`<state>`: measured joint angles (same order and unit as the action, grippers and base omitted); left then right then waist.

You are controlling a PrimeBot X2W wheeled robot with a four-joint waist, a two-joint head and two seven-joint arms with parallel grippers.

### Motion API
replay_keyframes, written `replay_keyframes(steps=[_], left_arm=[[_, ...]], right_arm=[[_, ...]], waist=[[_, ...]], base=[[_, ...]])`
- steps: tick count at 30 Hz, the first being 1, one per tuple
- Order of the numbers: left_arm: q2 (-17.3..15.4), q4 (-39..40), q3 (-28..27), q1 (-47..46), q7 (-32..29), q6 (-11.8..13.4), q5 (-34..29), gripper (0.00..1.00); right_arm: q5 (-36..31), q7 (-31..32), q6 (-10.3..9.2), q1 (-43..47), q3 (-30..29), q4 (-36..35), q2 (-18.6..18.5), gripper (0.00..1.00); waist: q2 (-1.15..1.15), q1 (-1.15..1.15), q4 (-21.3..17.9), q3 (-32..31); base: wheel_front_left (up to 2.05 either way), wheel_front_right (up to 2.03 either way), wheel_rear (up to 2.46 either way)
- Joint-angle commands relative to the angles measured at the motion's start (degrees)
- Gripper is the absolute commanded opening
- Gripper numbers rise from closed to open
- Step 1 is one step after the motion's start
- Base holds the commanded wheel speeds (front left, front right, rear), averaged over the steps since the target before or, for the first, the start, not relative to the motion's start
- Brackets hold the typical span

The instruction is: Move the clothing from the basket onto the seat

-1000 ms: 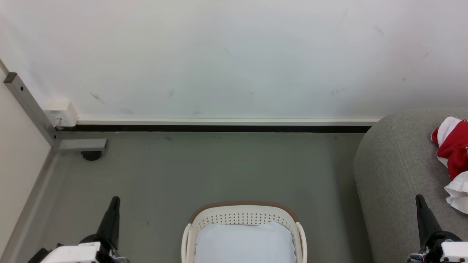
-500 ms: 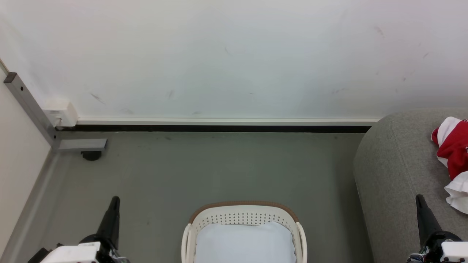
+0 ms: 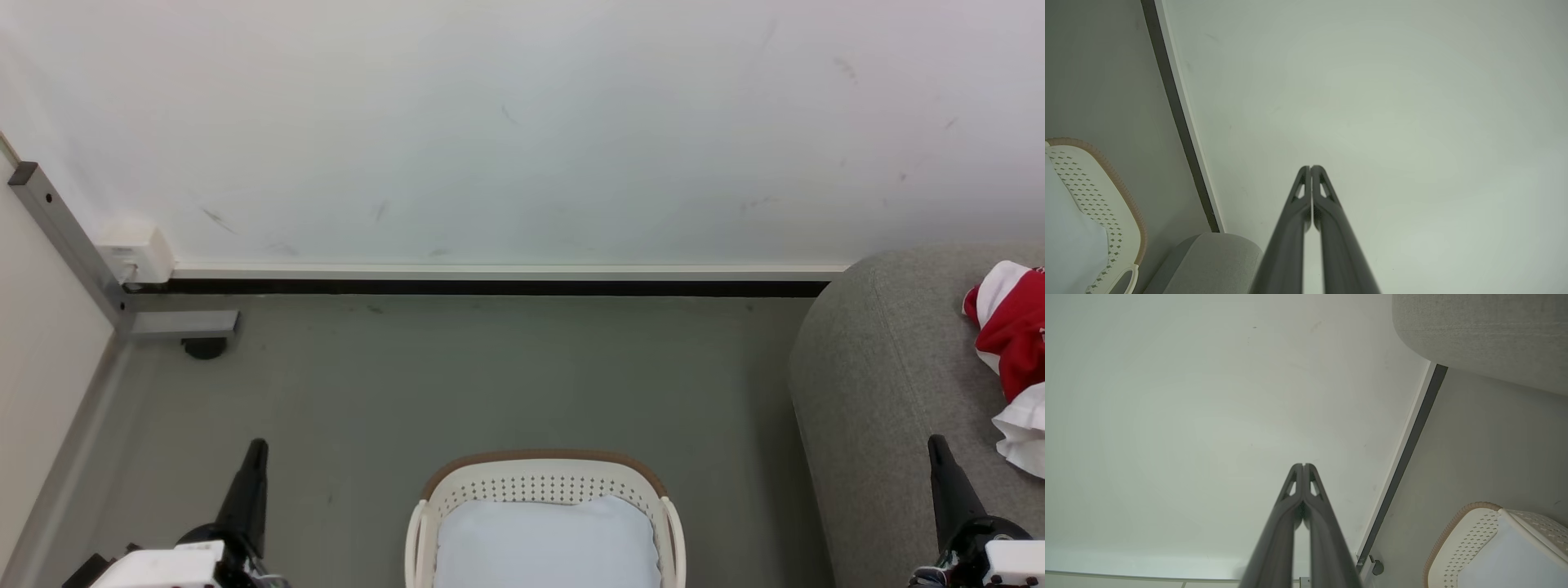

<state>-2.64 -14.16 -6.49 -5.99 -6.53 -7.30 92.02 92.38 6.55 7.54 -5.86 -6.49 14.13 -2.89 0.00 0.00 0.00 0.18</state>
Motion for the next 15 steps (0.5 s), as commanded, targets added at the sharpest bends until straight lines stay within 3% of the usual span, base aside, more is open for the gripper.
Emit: replay_keyframes(steps=[1,15], left_arm=[[-0.4,0.2,-0.2,-0.5,-0.2,-0.4,0.7,0.0],[-0.4,0.2,-0.2,-0.5,-0.2,-0.4,0.7,0.0]], right_arm=[[0.0,0.2,-0.1,-0.6,-0.2,-0.2,0.0,0.0],[0.0,0.2,-0.1,-0.6,-0.2,-0.2,0.0,0.0]], waist=[[0.0,0.0,0.0,0.0],[0.0,0.0,0.0,0.0]], base=[[0.0,0.0,0.0],[0.0,0.0,0.0]])
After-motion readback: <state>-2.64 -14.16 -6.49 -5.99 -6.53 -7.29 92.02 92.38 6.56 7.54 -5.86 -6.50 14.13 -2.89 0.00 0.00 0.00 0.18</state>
